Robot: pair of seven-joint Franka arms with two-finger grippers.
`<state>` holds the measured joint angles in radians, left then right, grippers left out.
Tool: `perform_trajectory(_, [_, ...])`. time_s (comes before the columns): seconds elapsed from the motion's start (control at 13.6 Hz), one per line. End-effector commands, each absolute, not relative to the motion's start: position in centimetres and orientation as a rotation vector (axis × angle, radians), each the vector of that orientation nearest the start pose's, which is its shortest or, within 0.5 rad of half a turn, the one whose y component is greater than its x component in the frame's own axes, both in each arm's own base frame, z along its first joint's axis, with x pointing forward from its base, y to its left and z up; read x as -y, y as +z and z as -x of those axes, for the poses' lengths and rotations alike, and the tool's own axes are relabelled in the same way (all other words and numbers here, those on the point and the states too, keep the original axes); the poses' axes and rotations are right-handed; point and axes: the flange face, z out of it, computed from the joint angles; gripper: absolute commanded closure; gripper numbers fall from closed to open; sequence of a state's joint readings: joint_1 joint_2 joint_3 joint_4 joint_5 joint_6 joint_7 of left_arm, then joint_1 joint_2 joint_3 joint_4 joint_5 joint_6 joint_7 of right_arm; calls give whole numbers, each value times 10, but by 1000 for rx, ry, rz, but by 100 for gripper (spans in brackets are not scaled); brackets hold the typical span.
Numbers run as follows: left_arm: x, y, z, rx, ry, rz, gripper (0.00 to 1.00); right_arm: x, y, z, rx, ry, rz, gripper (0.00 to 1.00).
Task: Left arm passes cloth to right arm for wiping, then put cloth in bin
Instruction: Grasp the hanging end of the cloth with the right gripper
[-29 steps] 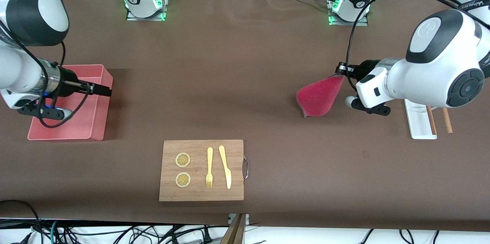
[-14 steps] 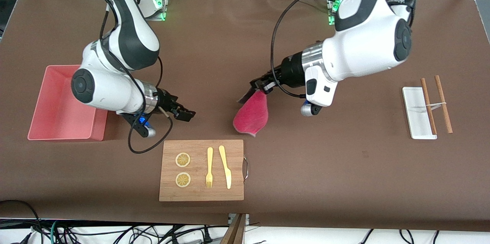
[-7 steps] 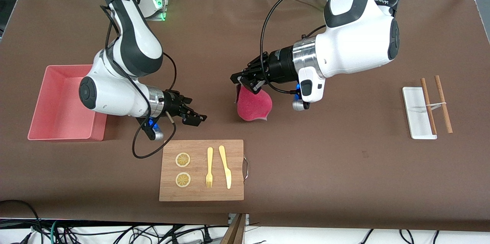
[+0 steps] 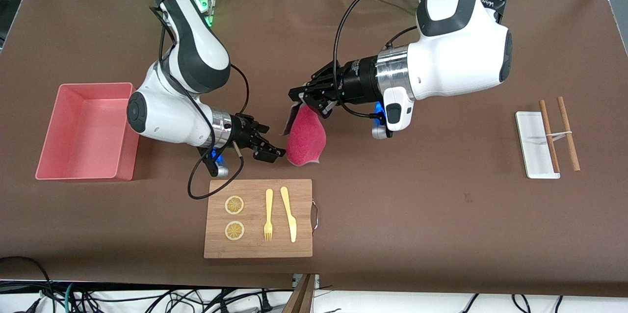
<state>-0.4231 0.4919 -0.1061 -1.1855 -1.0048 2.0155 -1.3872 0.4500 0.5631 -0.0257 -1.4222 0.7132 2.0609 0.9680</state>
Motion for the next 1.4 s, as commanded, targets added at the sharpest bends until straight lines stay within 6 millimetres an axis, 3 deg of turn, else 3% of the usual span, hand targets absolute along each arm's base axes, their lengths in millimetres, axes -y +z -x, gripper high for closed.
perform_trajectory(0.0, [393,576,-620,-1226,-794,-1781,100,-332,398,-647,-1076,460,2318,0])
perform_trajectory(1.18, [392,577,-620,-1226,-791,-1784,100,-371,396,-612,-1015,651,2364,0])
perform_trajectory(1.25, [392,577,-620,-1226,-790,-1785,100,-371,395,-609,-1009,680,2374,2])
perform_trajectory(1.32, [393,577,-619,-1224,-789,-1790,100,-371,394,-607,-1001,700,2382,14])
